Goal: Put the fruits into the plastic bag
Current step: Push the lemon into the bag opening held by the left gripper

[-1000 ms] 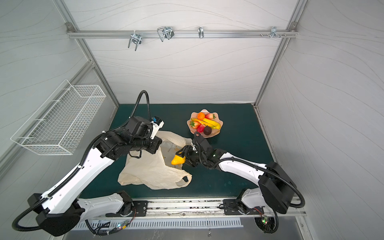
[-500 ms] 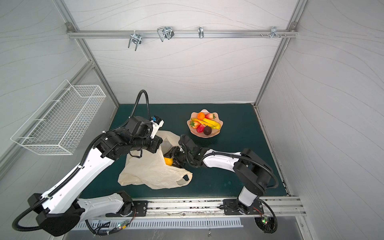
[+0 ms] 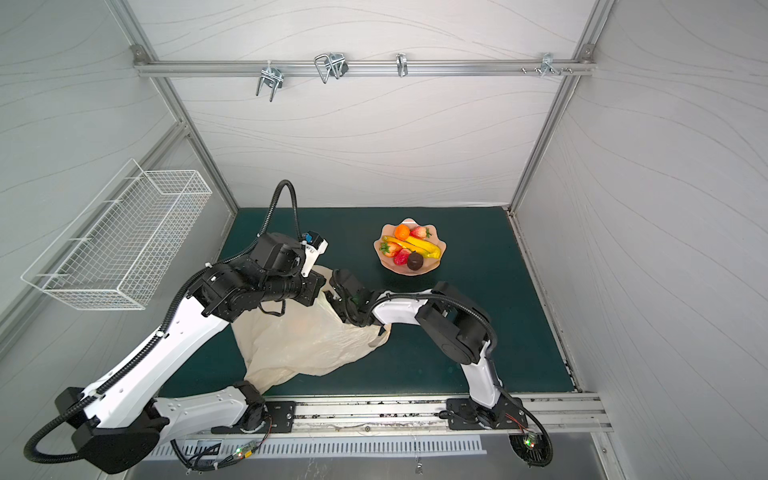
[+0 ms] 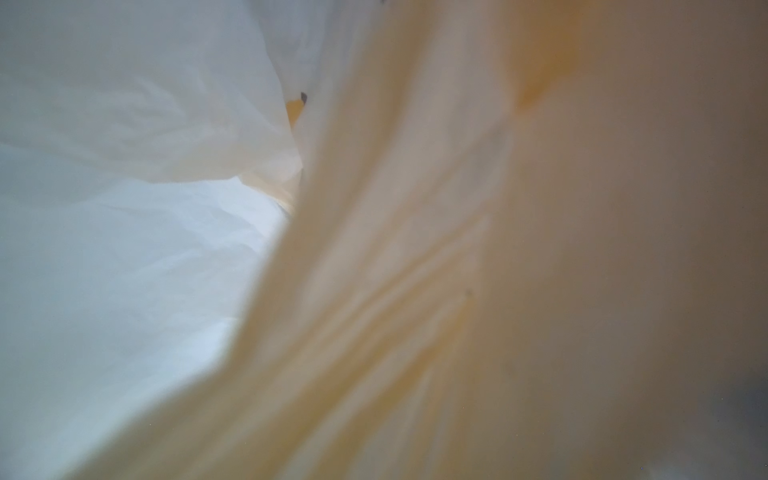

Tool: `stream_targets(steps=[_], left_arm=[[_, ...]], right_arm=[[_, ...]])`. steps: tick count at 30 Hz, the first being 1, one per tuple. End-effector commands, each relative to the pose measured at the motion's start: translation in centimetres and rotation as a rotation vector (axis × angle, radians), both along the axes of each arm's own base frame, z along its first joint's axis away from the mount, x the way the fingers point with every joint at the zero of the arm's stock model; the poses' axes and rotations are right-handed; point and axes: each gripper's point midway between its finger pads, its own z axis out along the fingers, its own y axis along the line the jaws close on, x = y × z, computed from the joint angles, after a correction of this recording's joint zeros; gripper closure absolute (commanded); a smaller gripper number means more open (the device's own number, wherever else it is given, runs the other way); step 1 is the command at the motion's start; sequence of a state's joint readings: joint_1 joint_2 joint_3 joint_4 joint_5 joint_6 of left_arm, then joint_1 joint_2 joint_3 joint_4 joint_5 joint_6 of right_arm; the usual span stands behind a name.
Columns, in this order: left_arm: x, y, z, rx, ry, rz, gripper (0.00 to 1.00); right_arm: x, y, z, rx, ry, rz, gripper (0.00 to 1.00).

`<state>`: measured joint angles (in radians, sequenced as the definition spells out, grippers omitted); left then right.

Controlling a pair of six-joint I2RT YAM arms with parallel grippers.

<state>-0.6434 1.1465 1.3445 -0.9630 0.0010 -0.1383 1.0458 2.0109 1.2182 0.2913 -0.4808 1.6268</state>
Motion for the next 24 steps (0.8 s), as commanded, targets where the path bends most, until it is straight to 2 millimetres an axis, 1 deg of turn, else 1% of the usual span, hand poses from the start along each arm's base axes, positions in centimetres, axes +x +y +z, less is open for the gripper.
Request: stream_targets(steps=[1, 6, 8, 10, 11, 14, 15, 16, 17, 18, 22, 23, 24], left_arm=[[0.7, -0.3, 1.0, -0.033, -0.052, 0.002, 1.0], [1.0, -0.5, 0.6, -0.038, -0.046, 0.007, 1.0], [1.0, -0.6, 0.5, -0.041, -0.044, 0.009, 1.0], [1.1, -0.5, 0.5, -0.04, -0.047, 0.013, 1.0], [1.1, -0.5, 0.5, -0.037, -0.048, 0.014, 1.0], [1.0, -0.2, 0.4, -0.03, -0.042, 0.025, 1.0], [1.0, 0.0, 0.4, -0.028, -0.041, 0.03, 1.0], [0.9, 0.1, 0.5, -0.026, -0.04, 0.038, 1.0], [0.8, 0.4, 0.7, -0.026, -0.04, 0.048, 1.0], [0.8, 0.6, 0.8, -0.024, -0.037, 0.061, 1.0], [0.5, 2.0, 1.8, -0.022, -0.019, 0.147, 1.0], [0.5, 2.3, 2.1, -0.028, -0.008, 0.176, 0.89], [0.3, 2.5, 2.3, -0.037, 0.004, 0.196, 0.75]], right_arm=[[-1.7, 1.3, -0.7, 0.0, 0.078, 0.042, 0.47], [-2.1, 1.2, -2.2, -0.03, 0.11, 0.048, 0.42], [-2.1, 1.2, -2.4, -0.032, 0.115, 0.05, 0.42], [-2.2, 1.3, -2.3, -0.028, 0.113, 0.059, 0.39], [-2.3, 1.4, -2.2, -0.023, 0.112, 0.07, 0.36], [-2.4, 1.6, -1.8, -0.004, 0.104, 0.084, 0.22], [-2.2, 1.6, -1.5, 0.008, 0.096, 0.086, 0.18], [-2.2, 1.5, -1.2, 0.017, 0.086, 0.088, 0.13], [-2.0, 1.3, -0.9, 0.021, 0.076, 0.086, 0.05], [-1.8, 1.2, -0.6, 0.027, 0.061, 0.083, 0.01], [-1.1, 0.5, 0.5, 0.032, 0.023, 0.081, 0.01], [-1.0, 0.3, 0.7, 0.034, 0.015, 0.082, 0.01], [-0.9, 0.3, 0.9, 0.038, 0.011, 0.083, 0.01]])
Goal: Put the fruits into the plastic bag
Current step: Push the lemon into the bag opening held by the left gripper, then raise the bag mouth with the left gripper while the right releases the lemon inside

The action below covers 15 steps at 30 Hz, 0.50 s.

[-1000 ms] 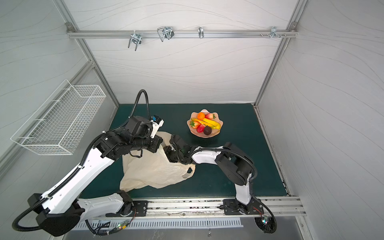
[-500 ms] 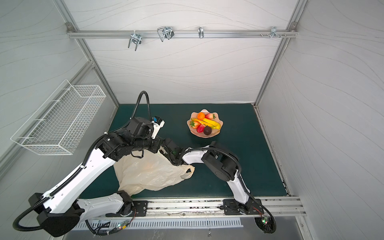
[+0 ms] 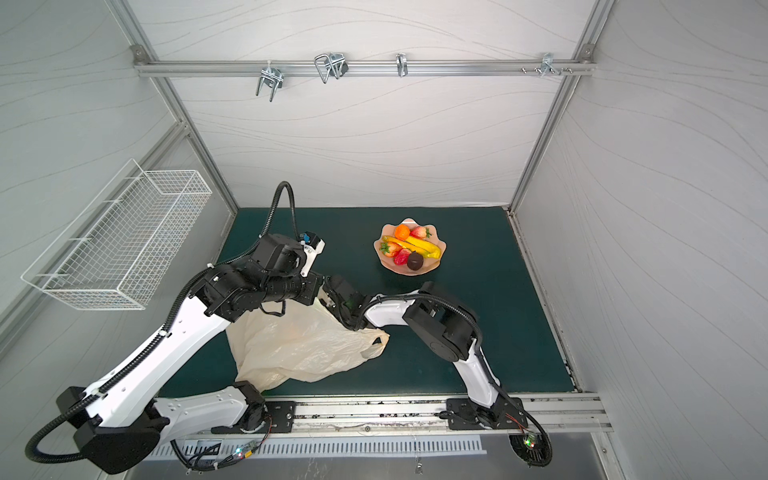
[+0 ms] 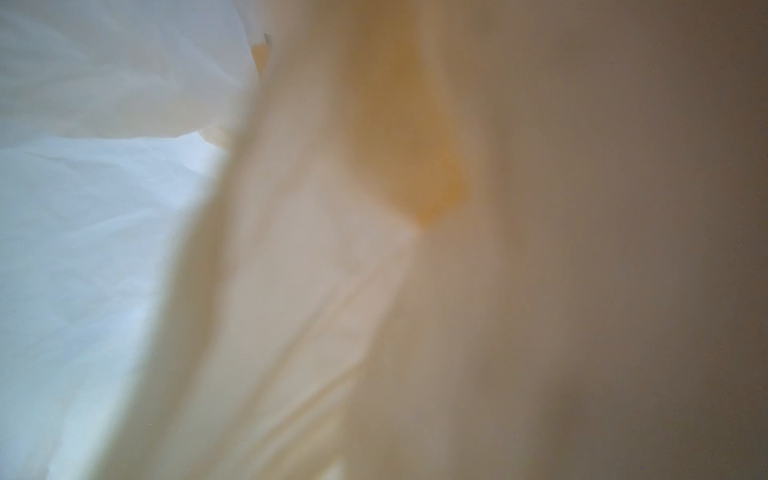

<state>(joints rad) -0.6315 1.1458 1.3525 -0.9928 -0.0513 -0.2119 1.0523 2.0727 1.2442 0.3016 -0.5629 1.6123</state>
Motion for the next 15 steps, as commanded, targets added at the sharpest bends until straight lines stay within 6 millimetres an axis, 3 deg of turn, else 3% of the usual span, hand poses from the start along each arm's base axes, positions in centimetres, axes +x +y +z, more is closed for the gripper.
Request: stream_targets(steps=[1, 5, 9, 15], left_arm=[[-0.2, 1.5, 2.7, -0.045, -0.005, 0.119, 0.64], [-0.7, 3.5, 3.3, -0.063, 0.067, 0.296, 0.38], [-1.7, 5.0, 1.9, -0.049, 0.201, 0.457, 0.3], [-2.0, 5.6, 1.5, 0.011, 0.271, 0.526, 0.25]], right_arm=[[0.5, -0.5, 2.7, 0.042, -0.034, 0.003, 0.01], [0.8, -1.3, 3.5, 0.047, -0.059, 0.003, 0.01], [1.1, -2.5, 3.8, 0.037, -0.068, -0.013, 0.01], [1.8, -4.3, 4.6, 0.019, -0.102, -0.037, 0.01]])
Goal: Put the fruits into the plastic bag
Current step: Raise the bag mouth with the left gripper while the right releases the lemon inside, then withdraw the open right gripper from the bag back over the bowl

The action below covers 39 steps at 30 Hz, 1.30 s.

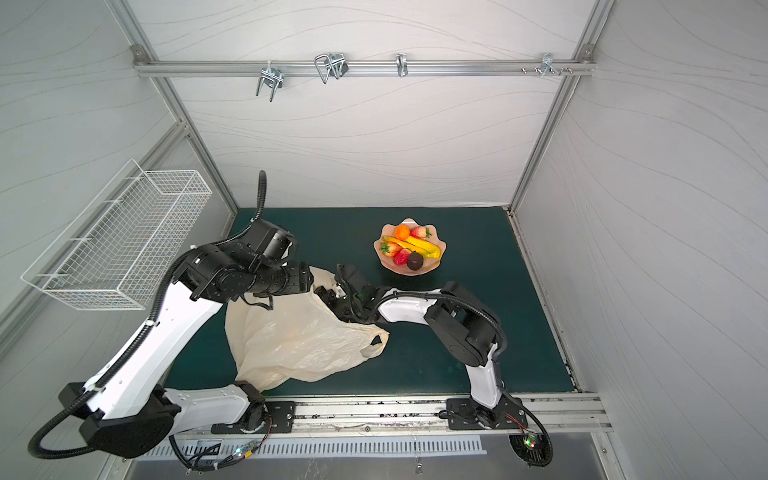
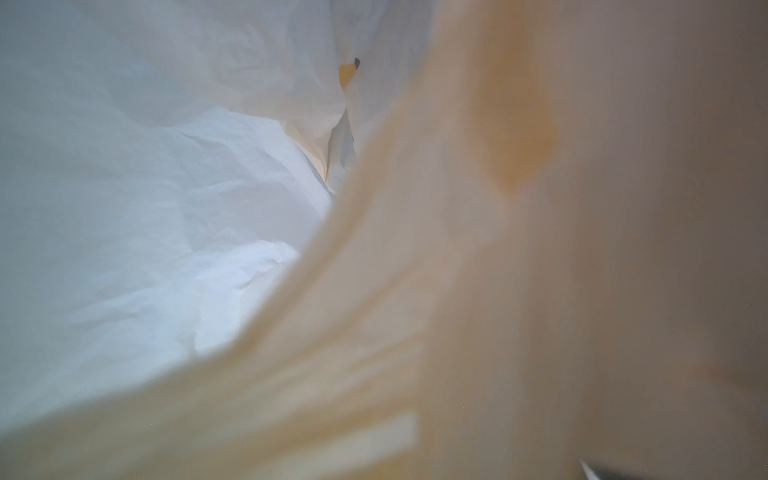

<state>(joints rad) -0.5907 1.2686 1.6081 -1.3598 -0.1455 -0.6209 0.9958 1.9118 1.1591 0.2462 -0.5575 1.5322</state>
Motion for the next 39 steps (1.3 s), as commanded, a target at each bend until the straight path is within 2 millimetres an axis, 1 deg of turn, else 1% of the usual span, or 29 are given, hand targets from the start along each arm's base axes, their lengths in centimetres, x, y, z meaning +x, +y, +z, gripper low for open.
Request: stream_targets(steps=[1, 6, 11, 18, 22, 24, 26, 30, 32, 34, 39], left_arm=[[-0.6, 1.4, 0.3, 0.042, 0.052, 0.092, 0.25], [-0.2, 1.3, -0.9, 0.094, 0.102, 0.093, 0.24], [1.2, 0.1, -1.6, 0.084, 0.111, 0.096, 0.24], [3.0, -0.8, -2.6, 0.099, 0.109, 0.1, 0.23], [3.2, -0.8, -4.2, 0.158, 0.16, 0.076, 0.25], [3.1, -0.7, -4.7, 0.181, 0.186, 0.064, 0.31], [2.9, -0.5, -5.2, 0.197, 0.205, 0.054, 0.4], [2.6, -0.3, -5.4, 0.217, 0.204, 0.026, 0.68], [2.6, -0.3, -5.4, 0.219, 0.2, 0.004, 0.85], [2.6, -0.4, -5.2, 0.215, 0.194, -0.016, 1.0], [2.7, -0.9, -4.6, 0.198, 0.175, -0.072, 1.0]], right_arm=[[0.4, -1.2, 1.0, -0.012, -0.026, -0.013, 0.01], [0.2, -1.5, 1.4, 0.001, -0.032, -0.004, 0.01], [0.1, -1.6, 1.8, 0.011, -0.041, 0.003, 0.01], [0.1, -1.5, 2.2, 0.027, -0.052, 0.015, 0.01], [0.2, -1.4, 2.4, 0.036, -0.056, 0.014, 0.01], [0.2, -1.4, 2.6, 0.039, -0.057, 0.013, 0.01], [0.4, -1.5, 2.6, 0.041, -0.058, 0.008, 0.01], [1.1, -2.0, 3.0, 0.05, -0.063, -0.014, 0.02], [1.4, -2.3, 3.3, 0.057, -0.067, -0.027, 0.01], [1.9, -2.7, 3.6, 0.06, -0.072, -0.041, 0.01], [3.0, -4.2, 4.2, 0.055, -0.09, -0.069, 0.01]])
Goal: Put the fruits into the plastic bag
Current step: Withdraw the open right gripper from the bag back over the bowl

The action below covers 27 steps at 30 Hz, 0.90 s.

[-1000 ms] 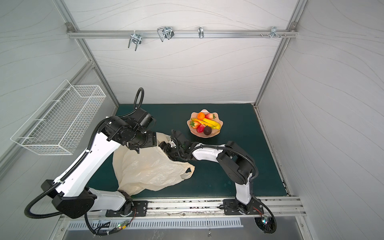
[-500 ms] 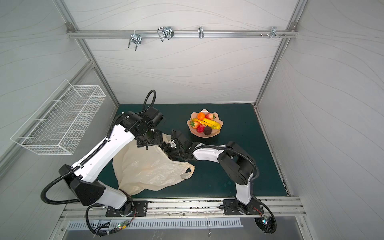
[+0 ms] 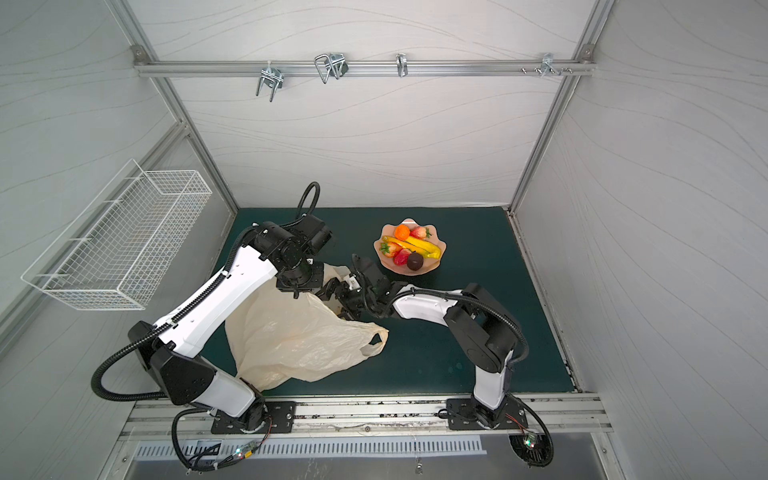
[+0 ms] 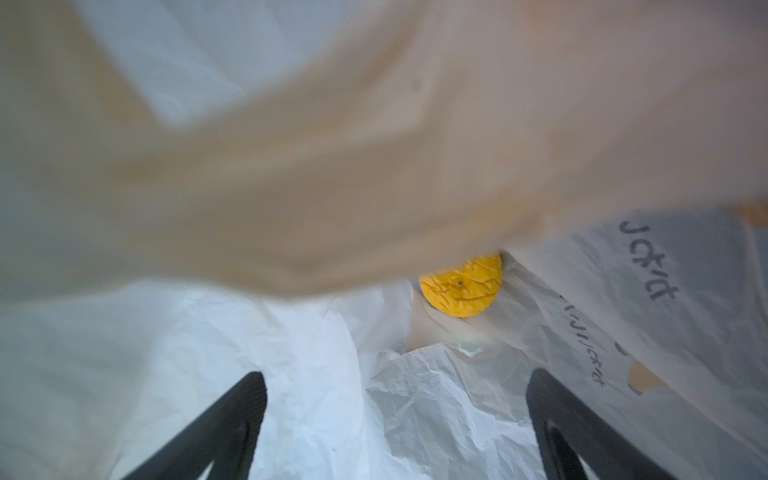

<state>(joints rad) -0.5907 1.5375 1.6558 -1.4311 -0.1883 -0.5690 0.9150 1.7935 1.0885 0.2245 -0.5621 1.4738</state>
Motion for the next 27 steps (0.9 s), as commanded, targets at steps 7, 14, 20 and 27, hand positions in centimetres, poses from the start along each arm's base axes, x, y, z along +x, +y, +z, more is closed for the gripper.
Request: stream_targets(steps=[7, 14, 20, 27], left_arm=[[0.8, -1.6, 3.0, -0.102, -0.11, -0.146, 1.0], [1.7, -3.2, 4.4, -0.163, -0.173, -0.223, 1.0], [2.2, -4.0, 4.7, -0.184, -0.178, -0.255, 1.0], [2.6, -4.0, 4.5, -0.187, -0.173, -0.248, 1.0]], right_arm=[[2.1, -4.9, 3.2, -0.061, -0.134, -0.036, 0.01], [3.5, -10.0, 4.6, -0.154, -0.253, -0.075, 0.01], [6.8, -16.9, 5.7, -0.308, -0.373, -0.158, 0.01], [11.2, -23.7, 4.7, -0.573, -0.48, -0.165, 0.01]])
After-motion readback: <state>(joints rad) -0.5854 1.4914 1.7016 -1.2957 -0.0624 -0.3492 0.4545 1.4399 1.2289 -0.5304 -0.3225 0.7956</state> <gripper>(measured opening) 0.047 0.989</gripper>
